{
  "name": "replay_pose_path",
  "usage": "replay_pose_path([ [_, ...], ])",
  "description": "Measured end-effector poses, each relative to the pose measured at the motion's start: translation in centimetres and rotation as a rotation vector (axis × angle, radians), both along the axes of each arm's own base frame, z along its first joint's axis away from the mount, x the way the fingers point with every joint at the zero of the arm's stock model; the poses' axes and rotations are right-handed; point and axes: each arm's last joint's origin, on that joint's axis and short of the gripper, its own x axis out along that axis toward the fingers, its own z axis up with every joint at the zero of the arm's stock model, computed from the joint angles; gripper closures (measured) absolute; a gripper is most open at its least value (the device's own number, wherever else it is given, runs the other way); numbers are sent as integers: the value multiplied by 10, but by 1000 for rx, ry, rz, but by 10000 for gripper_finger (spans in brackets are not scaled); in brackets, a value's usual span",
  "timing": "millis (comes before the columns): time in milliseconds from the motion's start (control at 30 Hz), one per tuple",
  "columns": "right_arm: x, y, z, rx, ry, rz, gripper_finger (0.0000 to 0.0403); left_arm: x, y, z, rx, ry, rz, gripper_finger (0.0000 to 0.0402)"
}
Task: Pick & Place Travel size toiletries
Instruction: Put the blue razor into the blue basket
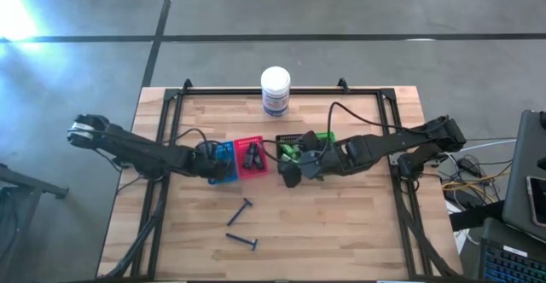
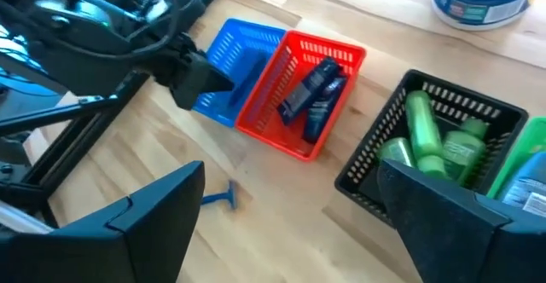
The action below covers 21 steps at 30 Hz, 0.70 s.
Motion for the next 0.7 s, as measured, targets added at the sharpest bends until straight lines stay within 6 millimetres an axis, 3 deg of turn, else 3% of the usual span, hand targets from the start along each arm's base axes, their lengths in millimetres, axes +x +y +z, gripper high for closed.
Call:
replay_pose_path([
  [233,-5,3,3,-4,5,10,67,6,-1,26,50,-67,-109,274],
  [367,-9,4,6,-25,3,7,57,11,-6,50,91,-124,-248,272],
  [500,-12,4,4,-37,40,11,44,19,-25,65,94,-132,-465,271],
  [700,-15,6,2,-50,70,25,40,38,-71,58,118,-52,-770,268],
])
